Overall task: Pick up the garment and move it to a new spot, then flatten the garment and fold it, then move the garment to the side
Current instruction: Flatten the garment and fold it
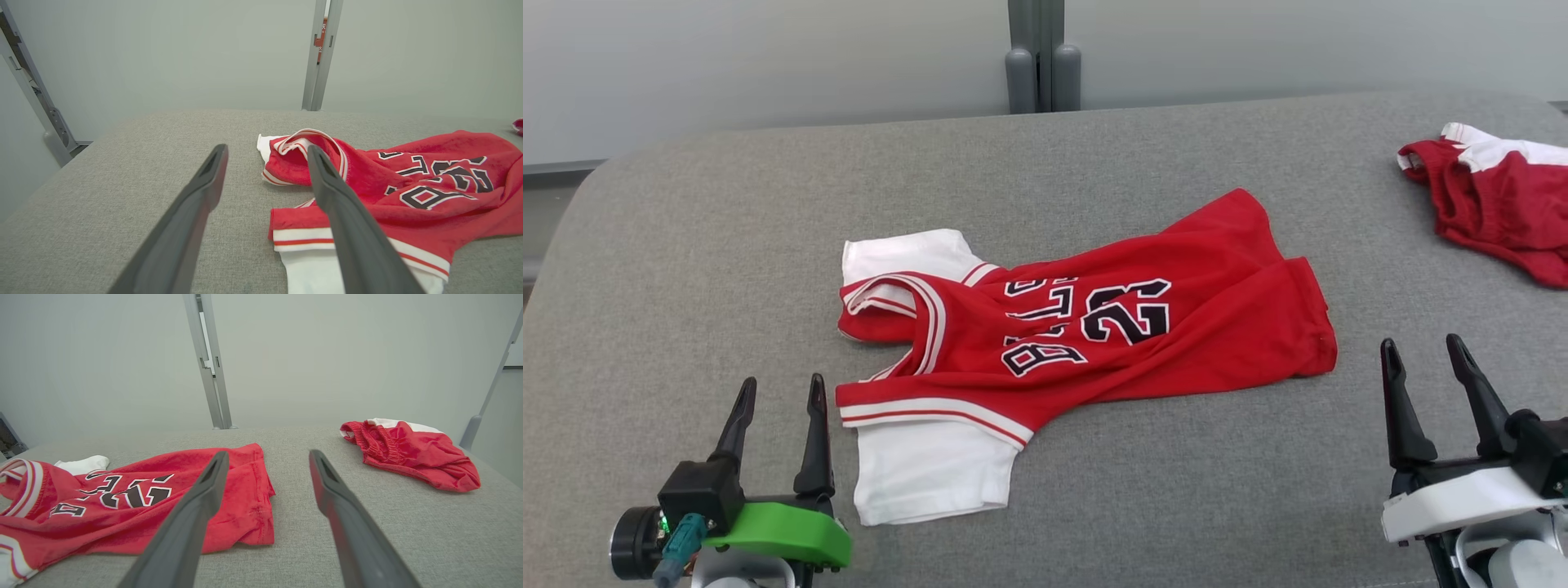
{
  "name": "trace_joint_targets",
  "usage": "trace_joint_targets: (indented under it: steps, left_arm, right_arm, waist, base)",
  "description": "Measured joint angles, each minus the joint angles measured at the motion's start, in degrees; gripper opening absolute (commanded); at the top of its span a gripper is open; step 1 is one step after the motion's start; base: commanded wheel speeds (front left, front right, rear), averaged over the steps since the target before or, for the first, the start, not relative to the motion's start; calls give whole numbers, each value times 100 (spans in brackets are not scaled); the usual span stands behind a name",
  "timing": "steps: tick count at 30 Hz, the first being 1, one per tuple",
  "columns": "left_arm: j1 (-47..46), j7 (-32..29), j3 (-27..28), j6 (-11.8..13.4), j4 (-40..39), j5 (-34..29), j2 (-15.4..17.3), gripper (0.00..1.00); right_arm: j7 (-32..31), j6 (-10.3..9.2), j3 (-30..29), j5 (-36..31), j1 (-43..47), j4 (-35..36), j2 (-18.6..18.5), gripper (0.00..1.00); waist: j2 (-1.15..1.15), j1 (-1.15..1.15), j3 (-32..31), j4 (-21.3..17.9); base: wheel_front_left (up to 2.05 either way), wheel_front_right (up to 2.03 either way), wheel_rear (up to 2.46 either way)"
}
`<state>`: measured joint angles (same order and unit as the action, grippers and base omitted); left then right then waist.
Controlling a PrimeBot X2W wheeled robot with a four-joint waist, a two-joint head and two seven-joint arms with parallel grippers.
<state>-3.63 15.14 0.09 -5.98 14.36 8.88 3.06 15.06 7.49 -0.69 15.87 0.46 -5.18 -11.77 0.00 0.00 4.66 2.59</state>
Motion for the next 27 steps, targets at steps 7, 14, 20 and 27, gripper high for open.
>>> trace_joint_targets:
  steps: [7, 14, 20, 27]
  left_arm:
    - [191, 0, 114, -13, -86, -137, 12, 100]
    - [289, 0, 209, -32, -96, -160, 38, 100]
    - [372, 0, 263, -42, -107, -191, 38, 100]
    - [408, 0, 298, -51, -104, -207, 44, 100]
  right_arm:
    - [0, 0, 20, -313, 402, 354, 202, 100]
    - [0, 0, 96, -449, 540, 413, 236, 100]
    - [0, 0, 127, -493, 621, 438, 247, 100]
    - [0, 0, 234, -494, 638, 439, 233, 100]
  waist:
    - [0, 0, -216, -60]
    - [0, 0, -342, -68]
    - [0, 0, -410, -68]
    - [0, 0, -465, -60]
  base:
    - [0, 0, 0]
    - [0, 0, 0]
    - [0, 0, 0]
    - [0, 0, 0]
